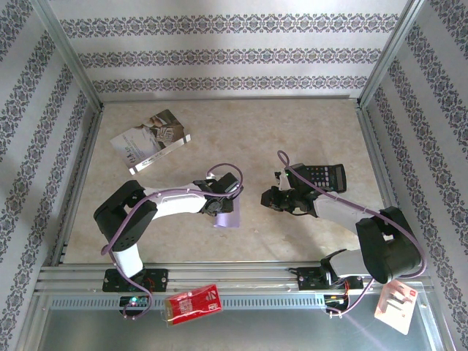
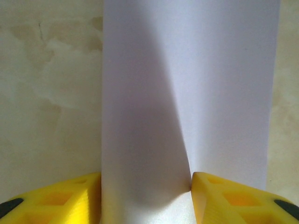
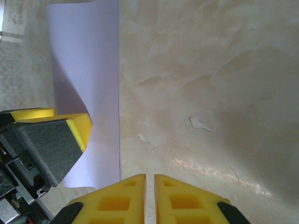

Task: Fold a paper plane with a square sheet of paper (pick it up from the middle)
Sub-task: First fold the square sheet of paper in half at the center of the table.

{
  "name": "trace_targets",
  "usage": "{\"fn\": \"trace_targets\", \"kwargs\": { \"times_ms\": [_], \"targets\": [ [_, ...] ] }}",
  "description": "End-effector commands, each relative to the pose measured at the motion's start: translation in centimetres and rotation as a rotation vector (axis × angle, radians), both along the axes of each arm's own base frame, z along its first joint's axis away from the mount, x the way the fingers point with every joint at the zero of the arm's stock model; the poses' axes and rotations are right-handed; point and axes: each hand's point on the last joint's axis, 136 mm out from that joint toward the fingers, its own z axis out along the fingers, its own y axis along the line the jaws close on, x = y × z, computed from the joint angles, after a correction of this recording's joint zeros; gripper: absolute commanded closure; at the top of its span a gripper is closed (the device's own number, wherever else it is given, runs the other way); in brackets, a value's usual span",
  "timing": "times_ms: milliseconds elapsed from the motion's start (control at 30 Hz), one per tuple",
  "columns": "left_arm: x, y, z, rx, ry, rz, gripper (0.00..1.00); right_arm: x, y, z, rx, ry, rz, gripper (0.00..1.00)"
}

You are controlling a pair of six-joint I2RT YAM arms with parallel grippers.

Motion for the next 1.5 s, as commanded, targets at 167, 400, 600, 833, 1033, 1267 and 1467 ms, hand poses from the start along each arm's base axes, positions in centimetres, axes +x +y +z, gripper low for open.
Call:
{"fn": "trace_targets", "kwargs": {
  "times_ms": [167, 400, 600, 833, 1033, 1267, 1467],
  "targets": [
    [-1.5, 0.9, -3.0, 0.069, 0.077, -0.026, 0.49, 0.3, 0.3, 0.5, 0.011, -0.015, 0.005, 0.87],
    [-1.5, 1.0, -2.9, 0.08, 0.077, -0.033, 0.49, 0.2, 0.3, 0.4, 0.013, -0.011, 0.005, 0.87],
    [-1.6, 0.9, -2.8, 0.091, 0.084, -0.053, 0.49, 0.3, 0.3, 0.4, 0.014, -0.009, 0.007, 0.87],
    [-1.8, 1.1, -3.0, 0.098, 0.092, -0.069, 0.5, 0.2, 0.3, 0.3, 0.014, -0.005, 0.006, 0.88],
    [-1.8, 1.0, -3.2, 0.094, 0.093, -0.064, 0.5, 0.3, 0.6, 0.6, 0.028, -0.005, 0.008, 0.88],
    [-2.0, 1.1, -3.6, 0.092, 0.099, -0.058, 0.5, 0.6, 3.3, 1.1, 0.125, 0.032, -0.001, 0.91],
    [-2.0, 1.2, -3.6, 0.094, 0.098, -0.057, 0.5, 1.1, 6.7, 0.4, 0.2, 0.08, 0.014, 0.94]
  ]
}}
